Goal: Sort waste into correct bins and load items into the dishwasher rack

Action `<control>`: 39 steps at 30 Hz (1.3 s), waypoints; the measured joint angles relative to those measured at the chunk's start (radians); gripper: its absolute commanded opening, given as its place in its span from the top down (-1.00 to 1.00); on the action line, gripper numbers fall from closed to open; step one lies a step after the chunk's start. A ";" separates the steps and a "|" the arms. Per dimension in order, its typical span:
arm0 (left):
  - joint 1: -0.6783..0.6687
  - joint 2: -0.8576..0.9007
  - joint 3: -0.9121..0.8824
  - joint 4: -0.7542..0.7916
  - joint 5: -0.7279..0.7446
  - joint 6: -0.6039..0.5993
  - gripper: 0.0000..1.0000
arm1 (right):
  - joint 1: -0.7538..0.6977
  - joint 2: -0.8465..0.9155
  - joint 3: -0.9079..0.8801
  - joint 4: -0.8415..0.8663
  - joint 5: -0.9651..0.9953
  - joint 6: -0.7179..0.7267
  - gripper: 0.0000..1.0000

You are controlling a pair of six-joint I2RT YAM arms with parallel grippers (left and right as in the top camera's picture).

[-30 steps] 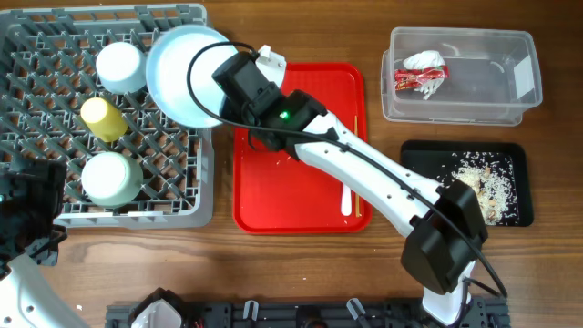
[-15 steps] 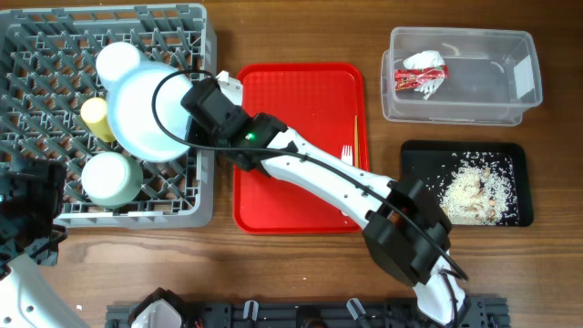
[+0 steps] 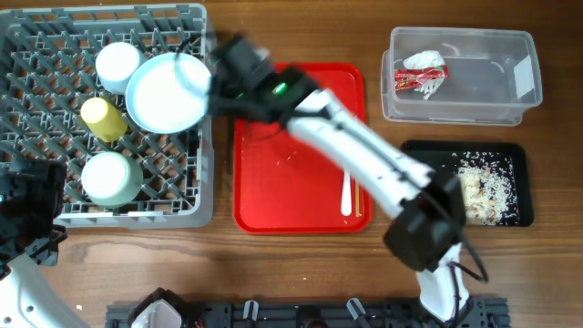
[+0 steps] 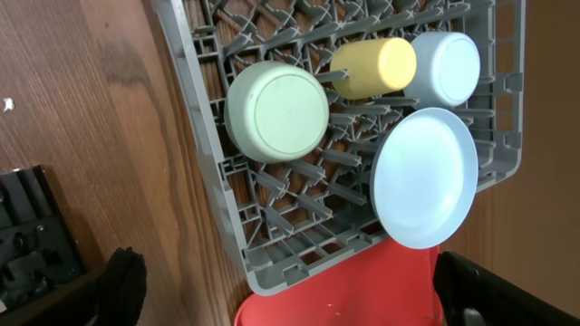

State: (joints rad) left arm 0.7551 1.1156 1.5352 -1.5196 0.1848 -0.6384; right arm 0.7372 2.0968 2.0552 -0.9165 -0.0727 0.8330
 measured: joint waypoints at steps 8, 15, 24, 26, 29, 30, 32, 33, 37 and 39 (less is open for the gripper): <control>0.000 0.000 0.000 0.000 0.000 0.000 -1.00 | -0.421 -0.209 0.051 -0.249 -0.076 -0.035 -0.99; 0.000 0.000 0.000 0.001 0.001 -0.004 -1.00 | -0.679 -0.248 0.057 -0.438 -0.084 -0.035 -0.99; 0.000 0.000 0.000 0.003 0.132 -0.068 -0.83 | -0.745 -0.249 0.057 -0.452 -0.049 -0.035 -0.99; -0.015 0.000 0.000 0.039 0.290 -0.016 -0.90 | -0.745 -0.249 0.057 -0.452 -0.049 -0.035 -0.99; -0.128 0.004 0.000 0.201 0.523 0.053 -0.96 | -0.745 -0.248 0.057 -0.452 -0.049 -0.035 -0.99; -0.208 0.008 0.001 0.263 0.572 0.065 -0.96 | -0.745 -0.249 0.057 -0.452 -0.049 -0.035 -1.00; -0.382 0.033 0.003 0.332 0.582 0.076 -0.98 | -0.745 -0.249 0.057 -0.452 -0.046 -0.035 -0.99; -0.486 0.066 0.012 0.343 0.550 0.082 -0.98 | -0.745 -0.248 0.057 -0.454 -0.046 -0.035 -1.00; -0.800 0.286 0.118 0.354 0.338 0.112 -0.76 | -0.745 -0.249 0.057 -0.453 -0.041 -0.035 -1.00; -0.886 0.411 0.154 0.367 0.204 0.123 -0.78 | -0.745 -0.249 0.057 -0.452 -0.039 -0.035 -0.99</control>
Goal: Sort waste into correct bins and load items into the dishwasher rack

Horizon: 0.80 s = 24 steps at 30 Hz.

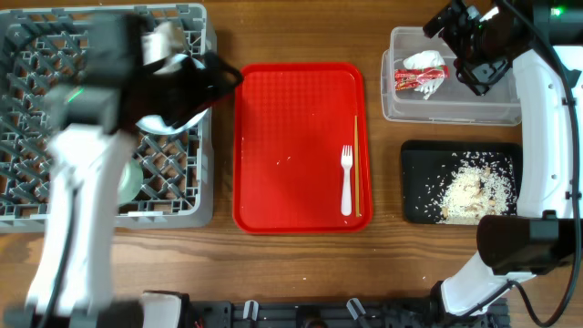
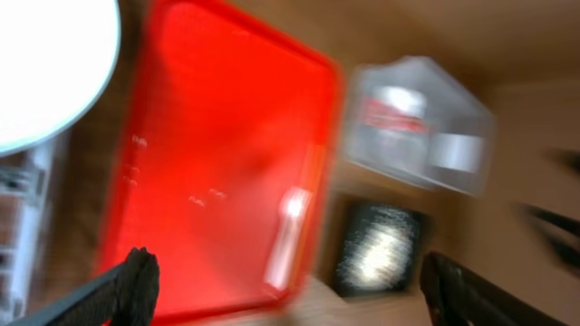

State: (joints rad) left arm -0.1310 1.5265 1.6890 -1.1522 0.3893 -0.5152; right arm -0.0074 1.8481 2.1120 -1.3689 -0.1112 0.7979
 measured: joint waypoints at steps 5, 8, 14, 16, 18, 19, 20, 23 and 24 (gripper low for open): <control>-0.127 0.258 0.018 0.016 -0.477 0.069 -0.90 | 0.000 0.000 0.000 0.000 0.000 0.000 -0.99; -0.168 0.344 0.018 0.017 -0.724 0.121 -0.77 | 0.000 0.000 0.000 0.000 0.000 0.000 -0.99; -0.186 0.418 0.020 0.060 -0.933 0.191 -0.66 | 0.000 0.000 0.000 0.000 0.000 0.000 -0.99; -0.186 0.438 0.022 0.077 -0.934 0.223 -0.65 | 0.000 0.000 0.000 0.000 0.000 0.000 -1.00; -0.189 0.459 0.022 0.086 -0.933 0.249 -0.66 | 0.000 0.000 0.000 0.000 0.000 0.000 -0.99; -0.190 0.469 0.022 0.088 -0.934 0.259 -0.65 | 0.000 0.000 0.000 0.000 0.000 0.000 -0.99; -0.192 0.477 0.022 0.089 -0.934 0.269 -0.64 | 0.000 0.000 0.000 0.000 0.000 0.000 -0.99; -0.196 0.494 0.022 0.092 -0.934 0.287 -0.55 | 0.000 0.000 0.000 0.000 0.000 0.000 -0.99; -0.196 0.496 0.022 0.092 -0.935 0.291 -0.53 | 0.000 0.000 0.000 0.000 0.000 0.000 -0.99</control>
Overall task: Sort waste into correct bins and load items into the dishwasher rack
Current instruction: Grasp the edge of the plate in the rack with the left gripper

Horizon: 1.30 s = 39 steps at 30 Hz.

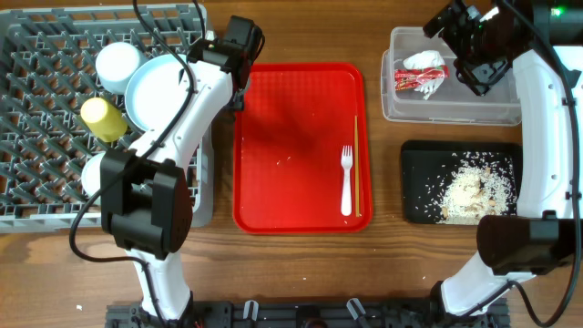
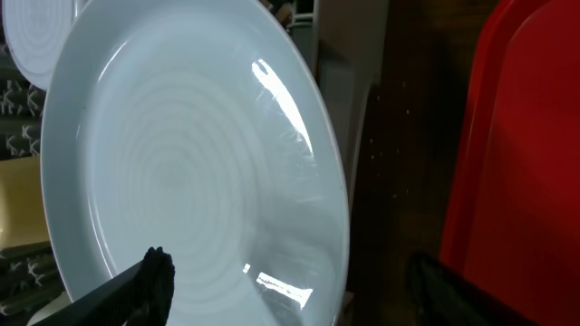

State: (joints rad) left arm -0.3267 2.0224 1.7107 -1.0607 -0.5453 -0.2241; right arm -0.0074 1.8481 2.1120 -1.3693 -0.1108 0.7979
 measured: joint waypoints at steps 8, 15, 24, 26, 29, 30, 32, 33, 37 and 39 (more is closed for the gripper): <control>-0.018 0.031 0.000 0.009 -0.048 0.018 -0.30 | 0.000 0.000 0.000 0.000 0.000 0.000 -0.99; -0.046 0.033 0.002 0.029 -0.109 0.028 -0.11 | 0.000 0.000 0.000 0.000 0.000 0.000 -1.00; -0.054 0.058 0.003 0.018 -0.171 0.029 -0.05 | 0.000 0.000 0.000 0.000 0.000 0.000 -1.00; -0.055 0.071 0.004 0.017 -0.190 0.029 -0.04 | 0.000 0.000 0.000 0.000 0.000 0.000 -1.00; -0.060 0.094 0.004 0.015 -0.203 0.029 0.07 | 0.000 0.000 0.000 0.000 0.000 0.000 -0.99; -0.062 0.095 0.004 0.015 -0.210 0.032 0.14 | 0.000 0.000 0.000 0.000 0.000 0.000 -1.00; -0.064 0.095 0.004 0.019 -0.219 0.036 0.28 | 0.000 0.000 0.000 0.000 0.000 0.000 -1.00; -0.065 0.095 0.004 0.022 -0.221 0.036 0.35 | 0.000 0.000 0.000 0.000 0.000 0.000 -1.00; -0.065 0.095 0.004 0.027 -0.240 0.039 0.44 | 0.000 0.000 0.000 0.000 0.000 0.000 -0.99; -0.065 0.095 0.004 0.031 -0.257 0.040 0.56 | 0.000 0.000 0.000 0.000 0.000 0.000 -0.99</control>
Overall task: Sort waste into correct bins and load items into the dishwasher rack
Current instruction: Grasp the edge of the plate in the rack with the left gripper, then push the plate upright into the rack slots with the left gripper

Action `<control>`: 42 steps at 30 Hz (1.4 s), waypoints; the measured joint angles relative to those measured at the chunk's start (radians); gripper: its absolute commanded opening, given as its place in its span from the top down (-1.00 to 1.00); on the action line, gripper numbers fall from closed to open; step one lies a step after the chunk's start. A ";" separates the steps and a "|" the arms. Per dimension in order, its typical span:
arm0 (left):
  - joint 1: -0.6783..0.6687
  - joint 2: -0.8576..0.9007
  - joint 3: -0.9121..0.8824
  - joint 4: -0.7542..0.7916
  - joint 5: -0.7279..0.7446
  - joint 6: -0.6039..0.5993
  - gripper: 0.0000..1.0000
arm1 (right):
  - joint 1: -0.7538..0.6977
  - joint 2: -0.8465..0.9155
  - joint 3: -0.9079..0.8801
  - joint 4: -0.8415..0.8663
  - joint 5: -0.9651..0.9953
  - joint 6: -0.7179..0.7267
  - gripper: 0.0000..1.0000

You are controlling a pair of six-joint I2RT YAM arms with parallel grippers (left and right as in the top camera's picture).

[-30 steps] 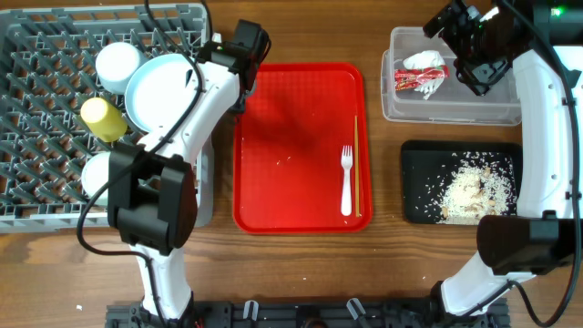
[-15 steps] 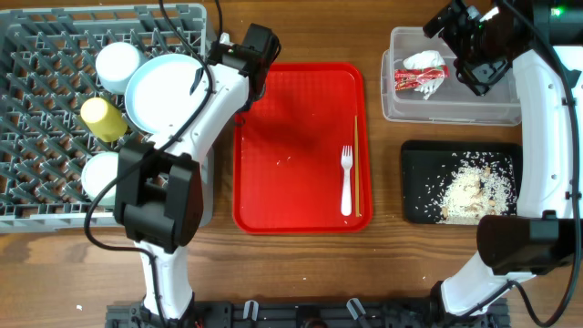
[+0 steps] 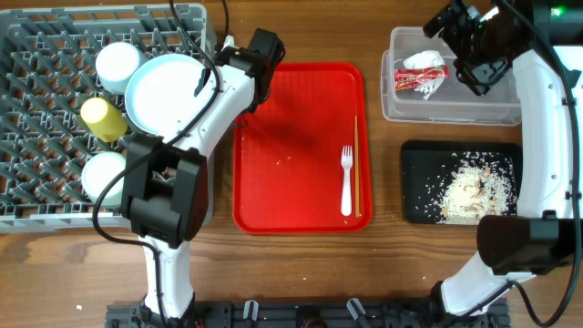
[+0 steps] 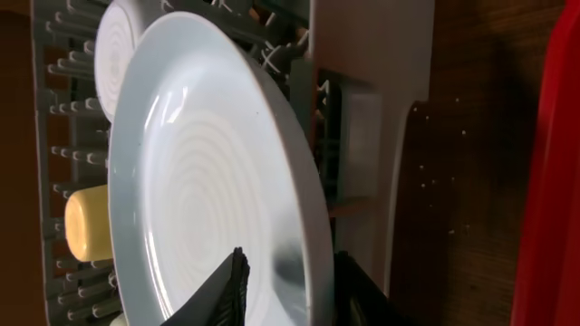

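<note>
A white plate stands tilted at the right edge of the grey dishwasher rack. My left gripper is at its rim. In the left wrist view the left gripper is shut on the plate, one finger on each face of the rim. A white fork and a thin chopstick lie on the red tray. My right gripper hangs over the clear bin, which holds a red-and-white wrapper.
A white cup, a yellow cup and a pale green cup sit upside down in the rack. A black tray with rice lies below the clear bin. The left arm spans the rack's right edge.
My left gripper was open with its fingers spread wide about the plate's rim; now it is shut on the rim. The gripper sits slightly further right. The right arm has not moved.
First my right arm reached across the tray to the plate in the rack, with the left arm at the lower left. Then the right gripper was over the clear bin and the left arm over the rack. The left gripper stood open at the plate, now shut on it.
</note>
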State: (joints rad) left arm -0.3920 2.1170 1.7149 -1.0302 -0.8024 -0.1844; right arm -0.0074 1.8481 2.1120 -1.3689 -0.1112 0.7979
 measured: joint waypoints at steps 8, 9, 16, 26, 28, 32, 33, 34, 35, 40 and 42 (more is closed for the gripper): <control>-0.026 0.000 0.000 0.022 -0.038 -0.004 0.84 | 0.000 0.000 0.000 0.000 0.000 0.000 -0.99; -0.039 0.000 0.000 0.029 -0.042 -0.004 0.88 | 0.000 0.000 0.000 0.000 0.000 0.000 -0.99; -0.085 0.000 0.000 0.050 -0.071 -0.007 0.92 | 0.000 0.000 0.000 0.000 0.000 0.000 -1.00; -0.084 0.000 0.000 0.043 -0.078 -0.021 -0.17 | 0.000 0.000 0.000 0.000 0.000 0.000 -0.99; -0.084 0.000 0.001 0.039 -0.083 -0.024 -0.36 | 0.000 0.000 0.000 0.000 0.000 0.000 -1.00; -0.084 0.000 0.001 0.034 -0.078 -0.024 -0.34 | 0.000 0.000 0.000 0.000 0.000 0.000 -0.99; -0.084 0.000 0.001 0.032 -0.068 -0.024 -0.27 | 0.000 0.000 0.000 0.000 0.000 0.000 -1.00; -0.084 0.000 0.001 0.031 -0.055 -0.024 -0.19 | 0.000 0.000 0.000 0.000 0.000 0.000 -1.00; -0.083 0.000 0.001 0.031 -0.052 -0.023 -0.17 | 0.000 0.000 0.000 0.000 0.000 0.000 -1.00; -0.068 0.000 0.001 0.015 -0.038 -0.009 -0.16 | 0.000 0.000 0.000 0.000 0.000 0.000 -1.00; -0.060 0.000 0.001 0.014 -0.038 0.008 -0.16 | 0.000 0.000 0.000 0.000 0.000 0.000 -0.99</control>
State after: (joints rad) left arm -0.4519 2.1174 1.7161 -1.0164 -0.8402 -0.1764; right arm -0.0074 1.8481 2.1120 -1.3689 -0.1112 0.7979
